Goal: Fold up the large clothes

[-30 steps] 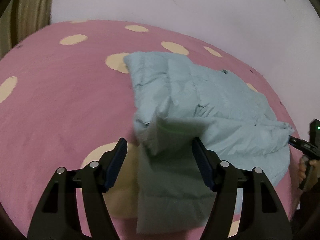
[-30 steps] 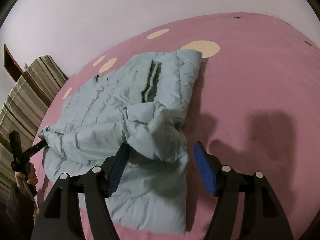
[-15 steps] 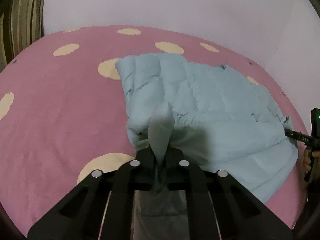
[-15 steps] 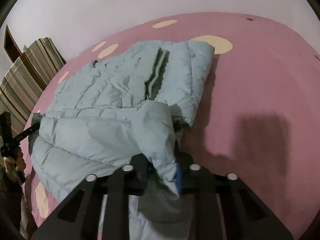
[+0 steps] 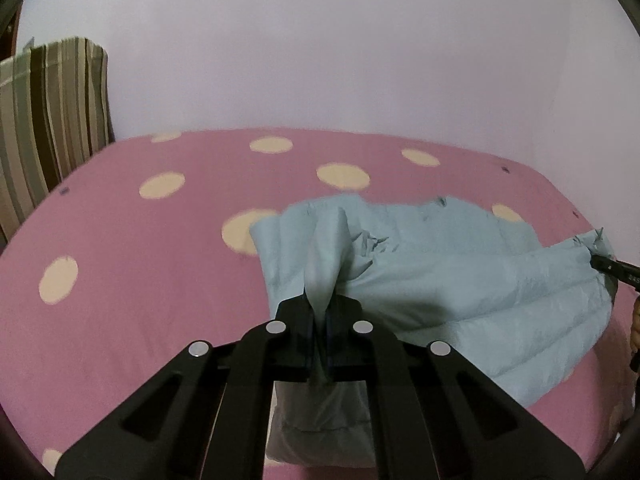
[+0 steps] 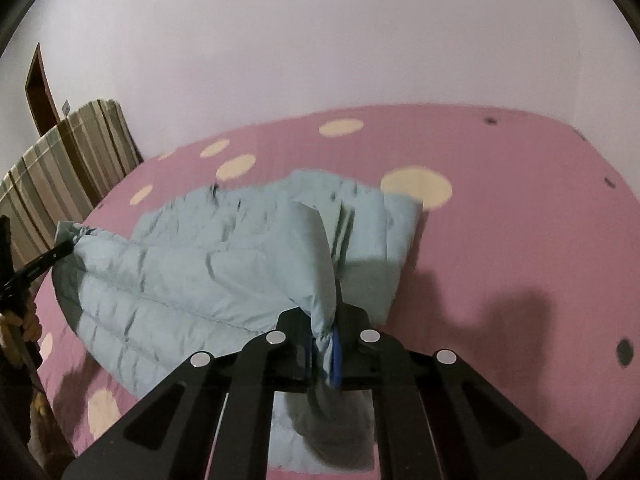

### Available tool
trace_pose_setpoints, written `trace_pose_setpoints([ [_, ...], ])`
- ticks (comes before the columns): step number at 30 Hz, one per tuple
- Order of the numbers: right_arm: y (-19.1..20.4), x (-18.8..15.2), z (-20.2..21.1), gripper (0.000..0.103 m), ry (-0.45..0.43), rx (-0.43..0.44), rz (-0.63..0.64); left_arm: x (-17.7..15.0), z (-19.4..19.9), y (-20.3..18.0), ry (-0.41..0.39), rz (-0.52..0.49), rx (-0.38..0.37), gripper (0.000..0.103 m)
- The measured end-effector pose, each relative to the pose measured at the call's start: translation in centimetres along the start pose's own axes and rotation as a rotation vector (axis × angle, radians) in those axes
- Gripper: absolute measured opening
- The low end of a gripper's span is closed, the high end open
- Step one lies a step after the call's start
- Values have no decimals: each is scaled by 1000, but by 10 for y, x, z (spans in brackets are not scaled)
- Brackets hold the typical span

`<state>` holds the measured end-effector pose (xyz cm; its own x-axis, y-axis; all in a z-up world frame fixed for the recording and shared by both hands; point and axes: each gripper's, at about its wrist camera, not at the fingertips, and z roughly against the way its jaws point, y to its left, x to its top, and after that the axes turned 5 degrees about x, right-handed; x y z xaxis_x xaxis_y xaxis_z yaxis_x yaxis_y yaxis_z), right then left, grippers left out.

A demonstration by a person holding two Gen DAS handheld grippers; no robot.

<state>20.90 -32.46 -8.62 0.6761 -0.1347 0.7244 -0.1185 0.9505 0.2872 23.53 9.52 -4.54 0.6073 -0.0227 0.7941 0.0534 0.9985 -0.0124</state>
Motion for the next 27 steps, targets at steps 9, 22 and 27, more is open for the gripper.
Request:
trace_pose_setpoints([
  [9, -13, 85, -68, 6, -37, -38, -46, 71, -81, -1, 11, 6, 120, 3],
  [22, -61, 98, -217, 6, 163, -124, -153, 67, -242, -13, 221, -46, 273, 3],
  [27, -70, 83, -240, 6, 188, -127, -171, 47, -269, -15, 263, -53, 300, 3],
])
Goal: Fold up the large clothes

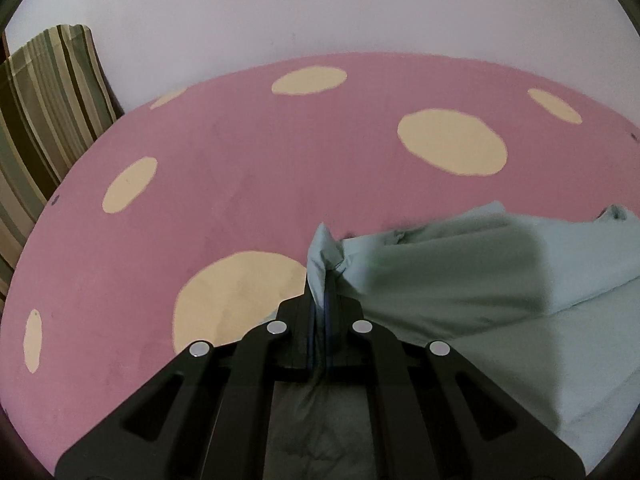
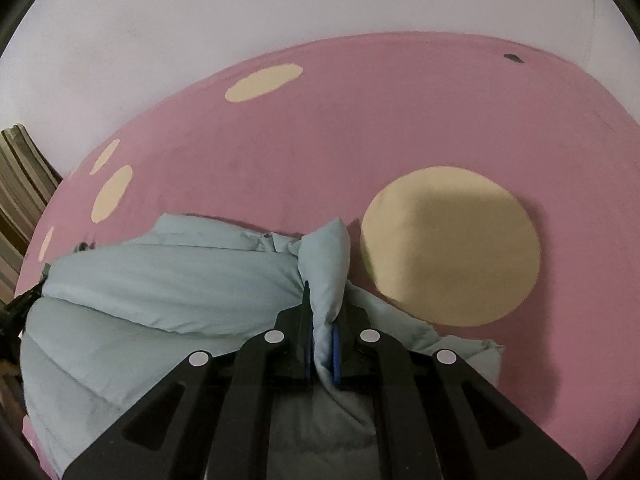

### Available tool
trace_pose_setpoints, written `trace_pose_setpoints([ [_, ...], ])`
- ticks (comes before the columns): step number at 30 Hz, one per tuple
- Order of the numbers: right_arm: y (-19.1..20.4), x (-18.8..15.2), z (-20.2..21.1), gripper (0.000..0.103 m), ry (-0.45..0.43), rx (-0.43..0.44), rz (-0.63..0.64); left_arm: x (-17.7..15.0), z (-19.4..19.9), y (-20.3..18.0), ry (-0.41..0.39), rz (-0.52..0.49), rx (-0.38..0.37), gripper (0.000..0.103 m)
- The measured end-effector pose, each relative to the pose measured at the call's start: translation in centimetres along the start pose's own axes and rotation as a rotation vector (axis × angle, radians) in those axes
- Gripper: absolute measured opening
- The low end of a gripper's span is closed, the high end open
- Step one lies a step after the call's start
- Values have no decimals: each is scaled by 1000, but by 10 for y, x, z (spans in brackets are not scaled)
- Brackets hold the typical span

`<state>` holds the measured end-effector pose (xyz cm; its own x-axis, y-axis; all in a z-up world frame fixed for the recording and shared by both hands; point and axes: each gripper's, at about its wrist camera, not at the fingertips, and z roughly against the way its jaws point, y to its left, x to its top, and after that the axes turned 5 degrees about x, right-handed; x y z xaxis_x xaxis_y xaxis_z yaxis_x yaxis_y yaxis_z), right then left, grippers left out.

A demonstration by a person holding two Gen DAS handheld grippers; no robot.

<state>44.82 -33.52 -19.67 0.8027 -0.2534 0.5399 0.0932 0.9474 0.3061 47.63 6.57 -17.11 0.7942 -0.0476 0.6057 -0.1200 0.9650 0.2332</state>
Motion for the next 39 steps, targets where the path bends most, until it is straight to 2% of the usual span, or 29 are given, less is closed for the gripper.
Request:
trace_pose_setpoints([
  [7, 1, -5, 0, 7, -32, -5, 8, -6, -12, -8, -1, -14, 47, 4],
  [9, 1, -3, 2, 10, -32, -2, 9, -2, -7, -7, 1, -28, 62, 6],
  [11, 1, -3, 7, 15, -33, 2, 10, 0, 3, -4, 16, -31, 93, 17],
  [12, 2, -3, 11, 22, -29, -3, 12, 0, 9, -2, 19, -23, 102, 29],
  [13, 3, -3, 16, 27, -27, -10, 11, -1, 20, 1, 17, -4, 92, 36],
  [15, 6, -5, 32, 43, -47, -32, -7, -1, 46, 2, 2, 19, 57, 43],
  [16, 10, -7, 40, 44, -65, -41, -15, 0, 56, 0, -7, 22, 45, 49],
  [18, 25, -11, 56, 44, -94, -44, -15, 1, 79, -13, -33, 15, 2, 52],
  [22, 71, -14, 66, 44, -112, 17, 21, 2, 107, -59, -67, -25, -91, 53],
  [26, 115, -16, 50, 44, -97, 47, 91, -3, 93, -95, -20, -9, -126, 53],
  [28, 128, -16, 36, 44, -79, 47, 115, -8, 79, -108, -9, -17, -104, 55],
  [30, 134, -21, 17, 44, -54, 24, 137, -13, 72, -115, -25, -42, -75, 58],
  [33, 130, -31, -7, 46, -38, 9, 134, -18, 57, -115, -19, -20, -92, 59],
  [36, 130, -31, -16, 47, -46, 3, 136, -18, 43, -111, -28, 7, -106, 60],
  [39, 132, -33, -21, 47, -50, -11, 147, -18, 39, -114, -29, 3, -88, 60],
])
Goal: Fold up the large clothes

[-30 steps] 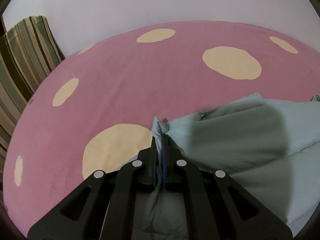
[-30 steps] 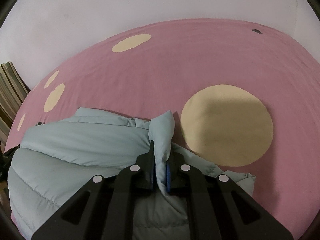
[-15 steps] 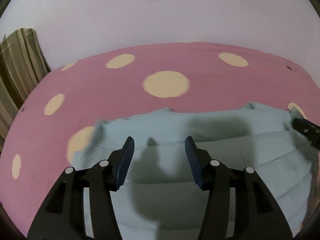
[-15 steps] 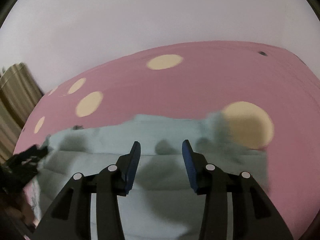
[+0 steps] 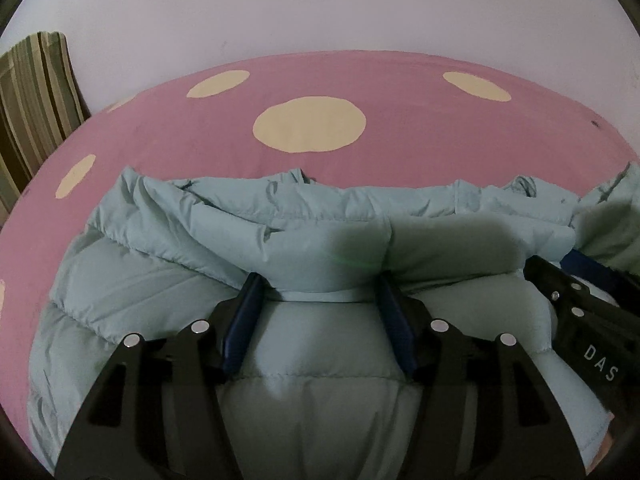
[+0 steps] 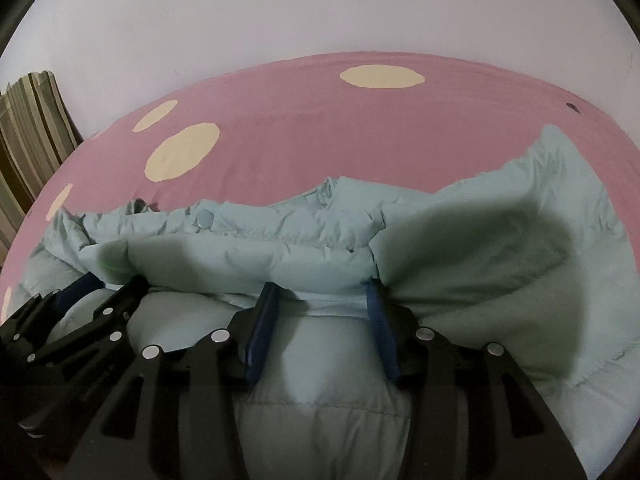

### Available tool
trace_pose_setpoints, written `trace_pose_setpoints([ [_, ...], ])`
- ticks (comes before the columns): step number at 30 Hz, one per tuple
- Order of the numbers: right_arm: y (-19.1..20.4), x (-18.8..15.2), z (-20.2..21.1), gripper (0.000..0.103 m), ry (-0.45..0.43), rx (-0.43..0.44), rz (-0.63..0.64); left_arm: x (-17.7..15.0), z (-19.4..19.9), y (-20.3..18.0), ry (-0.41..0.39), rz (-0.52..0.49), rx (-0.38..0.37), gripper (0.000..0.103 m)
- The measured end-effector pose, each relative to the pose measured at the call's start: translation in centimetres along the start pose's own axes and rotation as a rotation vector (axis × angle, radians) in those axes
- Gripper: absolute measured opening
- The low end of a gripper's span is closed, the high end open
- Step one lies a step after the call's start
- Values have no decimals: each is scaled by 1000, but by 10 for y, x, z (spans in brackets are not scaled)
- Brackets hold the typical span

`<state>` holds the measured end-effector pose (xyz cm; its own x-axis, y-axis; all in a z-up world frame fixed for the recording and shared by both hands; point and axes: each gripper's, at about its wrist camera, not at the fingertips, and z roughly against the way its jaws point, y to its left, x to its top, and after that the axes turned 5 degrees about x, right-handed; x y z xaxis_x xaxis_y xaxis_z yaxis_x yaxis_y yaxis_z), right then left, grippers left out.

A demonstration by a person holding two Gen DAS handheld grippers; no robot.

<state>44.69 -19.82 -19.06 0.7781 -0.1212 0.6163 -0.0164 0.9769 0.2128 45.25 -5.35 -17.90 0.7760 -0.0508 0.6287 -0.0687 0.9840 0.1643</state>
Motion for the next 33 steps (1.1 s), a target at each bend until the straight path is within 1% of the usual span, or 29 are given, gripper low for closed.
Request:
trace_pose_setpoints([
  [2, 3, 3, 4, 47, -3, -12, 9, 3, 4, 0, 1, -5, 6, 60],
  [5, 5, 6, 24, 47, -23, -17, 1, 5, 29, 8, -2, 30, -7, 60],
  [8, 14, -4, 54, 47, -77, 33, -10, -6, 53, 15, -40, 82, -50, 60],
  [9, 19, -7, 58, 47, -82, 48, -1, -10, 56, 14, -47, 84, -57, 62],
  [10, 24, -11, 60, 47, -86, 60, 13, -13, 57, 13, -51, 79, -62, 61],
  [11, 29, -15, 61, 46, -85, 55, 26, -18, 55, 10, -56, 73, -42, 61],
  [12, 32, -19, 56, 47, -74, 29, 37, -20, 52, 9, -53, 68, -36, 61],
  [14, 27, -25, 37, 47, -22, 32, 28, -25, 38, 8, -30, 60, -50, 63],
  [16, 28, -32, 25, 48, -29, 11, 68, -29, 28, 3, -31, 41, -38, 62],
  [18, 30, -33, 19, 48, -28, -14, 78, -28, 23, 3, -21, 42, -34, 61],
  [20, 31, -29, 20, 48, -22, -11, 76, -24, 23, 6, -12, 45, -51, 61],
  [22, 31, -28, 29, 49, -33, 4, 74, -22, 34, 10, -33, 29, -74, 61],
  [24, 27, -29, 49, 58, -47, 29, 60, -26, 49, 20, -44, 30, -101, 63],
  [25, 23, -31, 60, 63, -57, 36, 53, -30, 57, 26, -46, 35, -107, 69],
  [26, 18, -35, 74, 70, -76, 36, 46, -34, 62, 34, -47, 40, -109, 72],
  [27, 13, -39, 84, 75, -94, 29, 40, -39, 71, 44, -56, 53, -107, 76],
  [29, -4, -46, 110, 77, -133, 13, 12, -48, 85, 64, -71, 87, -100, 81],
  [30, -19, -52, 124, 78, -143, 3, -15, -54, 92, 77, -73, 111, -82, 83],
  [32, -48, -62, 141, 79, -140, -21, -73, -64, 100, 99, -59, 156, -36, 86],
  [33, -60, -67, 146, 79, -133, -30, -100, -70, 104, 111, -50, 186, -10, 89],
])
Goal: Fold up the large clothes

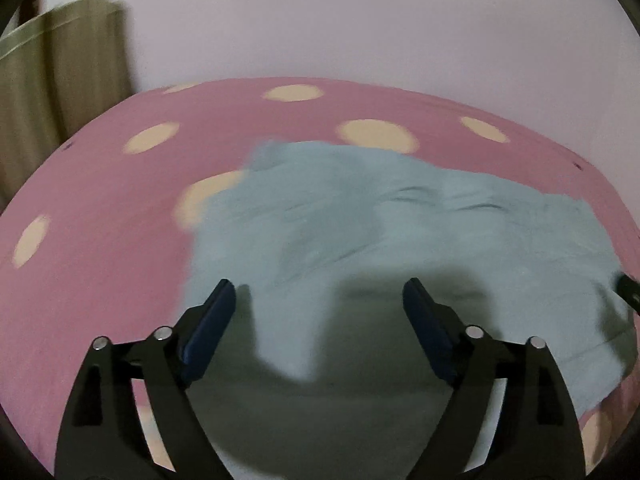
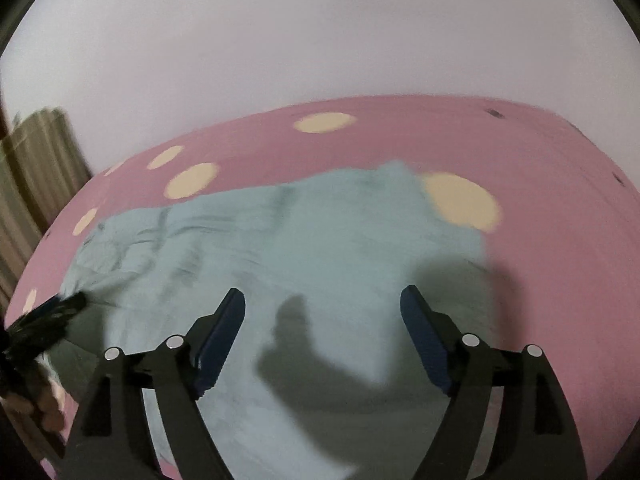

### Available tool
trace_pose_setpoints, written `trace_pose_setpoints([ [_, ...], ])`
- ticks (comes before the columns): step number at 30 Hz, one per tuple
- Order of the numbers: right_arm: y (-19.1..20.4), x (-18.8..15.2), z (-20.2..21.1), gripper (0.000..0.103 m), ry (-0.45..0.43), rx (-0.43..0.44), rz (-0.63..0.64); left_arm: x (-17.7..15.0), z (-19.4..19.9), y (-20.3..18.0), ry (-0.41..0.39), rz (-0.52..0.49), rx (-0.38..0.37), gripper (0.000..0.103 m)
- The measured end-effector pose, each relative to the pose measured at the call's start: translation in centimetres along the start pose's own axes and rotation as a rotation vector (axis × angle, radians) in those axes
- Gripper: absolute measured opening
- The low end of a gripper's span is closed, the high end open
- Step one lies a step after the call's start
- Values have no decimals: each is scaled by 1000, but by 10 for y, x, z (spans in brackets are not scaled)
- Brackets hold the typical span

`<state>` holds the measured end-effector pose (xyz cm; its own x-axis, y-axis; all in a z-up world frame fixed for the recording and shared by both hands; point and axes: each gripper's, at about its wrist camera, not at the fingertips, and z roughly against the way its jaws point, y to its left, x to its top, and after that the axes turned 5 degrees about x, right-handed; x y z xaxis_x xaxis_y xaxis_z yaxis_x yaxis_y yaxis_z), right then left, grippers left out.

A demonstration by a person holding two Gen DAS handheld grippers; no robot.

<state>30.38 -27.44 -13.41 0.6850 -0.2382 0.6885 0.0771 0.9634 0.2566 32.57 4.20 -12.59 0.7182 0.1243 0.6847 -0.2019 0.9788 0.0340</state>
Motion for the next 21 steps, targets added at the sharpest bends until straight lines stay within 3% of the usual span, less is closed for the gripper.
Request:
trace_pose_setpoints([
  [3, -42, -12, 9, 79, 27, -10, -100, -15, 8, 45, 20, 131, 31, 91],
  [6, -71, -24, 4, 79, 77, 34, -204, -33, 4, 72, 89, 223, -50, 91],
  [14, -79, -27, -21, 81, 144, 127, -255, -38, -20, 73, 169, 278, -220, 92],
  [17, -76, -28, -32, 83, 155, 118, -247, -37, -26, 68, 172, 282, -207, 90],
  [19, -71, -29, -33, 80, 156, 103, -233, -34, -29, 63, 162, 272, -195, 68],
  [20, -68, -29, -34, 70, 155, 96, -222, -34, -29, 61, 158, 278, -208, 62],
  [21, -65, -29, -34, 54, 160, 105, -220, -33, -30, 59, 152, 285, -232, 49],
])
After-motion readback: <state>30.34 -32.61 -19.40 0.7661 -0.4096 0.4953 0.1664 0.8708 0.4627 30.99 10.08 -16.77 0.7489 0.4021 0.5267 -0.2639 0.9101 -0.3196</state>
